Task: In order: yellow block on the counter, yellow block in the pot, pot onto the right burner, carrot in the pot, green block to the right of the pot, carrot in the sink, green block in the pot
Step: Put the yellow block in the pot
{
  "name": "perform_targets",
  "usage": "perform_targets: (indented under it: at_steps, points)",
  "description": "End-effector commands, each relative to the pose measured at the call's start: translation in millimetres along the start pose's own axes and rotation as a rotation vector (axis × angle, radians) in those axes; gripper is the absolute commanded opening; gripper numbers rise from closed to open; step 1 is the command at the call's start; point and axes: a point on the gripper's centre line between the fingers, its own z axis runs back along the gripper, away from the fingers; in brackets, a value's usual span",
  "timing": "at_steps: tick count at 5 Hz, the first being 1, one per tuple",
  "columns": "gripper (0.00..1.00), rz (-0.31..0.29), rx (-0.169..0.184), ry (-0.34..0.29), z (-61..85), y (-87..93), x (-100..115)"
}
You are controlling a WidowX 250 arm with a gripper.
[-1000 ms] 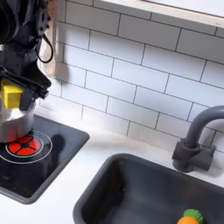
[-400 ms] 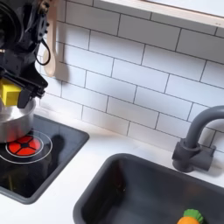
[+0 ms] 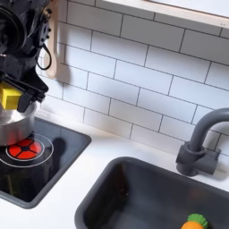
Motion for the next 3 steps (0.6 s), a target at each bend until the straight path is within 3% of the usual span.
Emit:
perform_targets:
  at_steps: [1,2,3]
  points:
    - [0.00,0.006,-0.004,0.025,-8.8,1.3,-3.2]
    - [0.00,0.023,0.010,0.047,-12.8,8.5,-7.6]
    - [0.00,0.030,0.002,0.062,-15.0,10.0,-10.7]
